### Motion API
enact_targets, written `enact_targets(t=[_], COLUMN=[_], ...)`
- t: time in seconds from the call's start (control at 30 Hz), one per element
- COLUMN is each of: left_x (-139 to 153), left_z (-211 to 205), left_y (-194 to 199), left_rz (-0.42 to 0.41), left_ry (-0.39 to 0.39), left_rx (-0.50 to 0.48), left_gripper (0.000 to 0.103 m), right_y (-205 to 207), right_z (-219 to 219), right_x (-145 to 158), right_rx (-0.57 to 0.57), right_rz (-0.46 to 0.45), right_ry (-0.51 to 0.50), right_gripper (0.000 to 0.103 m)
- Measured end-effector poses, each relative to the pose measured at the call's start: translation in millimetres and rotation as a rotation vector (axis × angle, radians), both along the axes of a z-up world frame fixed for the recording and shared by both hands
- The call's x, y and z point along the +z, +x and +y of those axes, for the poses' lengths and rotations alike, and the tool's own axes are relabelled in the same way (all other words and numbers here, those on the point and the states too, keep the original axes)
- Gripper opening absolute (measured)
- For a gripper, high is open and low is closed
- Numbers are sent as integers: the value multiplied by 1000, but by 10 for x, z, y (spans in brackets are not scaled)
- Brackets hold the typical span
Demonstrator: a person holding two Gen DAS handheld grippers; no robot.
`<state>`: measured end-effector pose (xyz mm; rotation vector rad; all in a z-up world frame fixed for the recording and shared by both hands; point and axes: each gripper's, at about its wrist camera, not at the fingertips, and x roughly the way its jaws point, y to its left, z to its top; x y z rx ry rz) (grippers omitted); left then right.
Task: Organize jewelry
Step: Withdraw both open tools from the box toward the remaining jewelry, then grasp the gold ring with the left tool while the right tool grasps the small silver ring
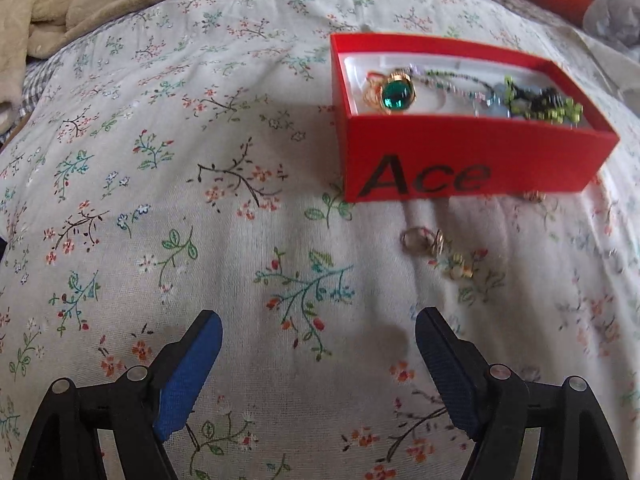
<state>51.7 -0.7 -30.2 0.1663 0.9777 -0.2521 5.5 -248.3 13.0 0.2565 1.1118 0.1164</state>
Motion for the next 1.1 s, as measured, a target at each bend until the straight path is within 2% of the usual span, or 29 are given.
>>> enact_targets(t=[0.2,0.3,0.43,0.63,0.83,1.03,1.1], left_x=[-64,-67,-80,-105,-111,-107,-104], left_z=[5,-23,-26,-37,-9,-3,-1], left_y=[-37,-9,68,109,133,136,135], left_rz=[-43,-55,-60,-69,-62,-61,-60], left_ry=[13,10,-2,-26,-49,-58,-60], left_rx=[-76,-98,-90,-72,-71,-71,-72], left_gripper=[83,83,83,83,83,82,82], right_y=[-164,-164,-95,-17,35,55,57], right_z=[77,106,117,236,295,386,404], right_x=[-271,-292,-310,-337,-347,-338,-334], right_rx=[60,84,92,159,189,227,237], right_rz=[3,-31,-49,-81,-99,-107,-102], right_ry=[-72,-108,-115,-188,-206,-226,-221], right_gripper=[56,56,56,54,40,23,14])
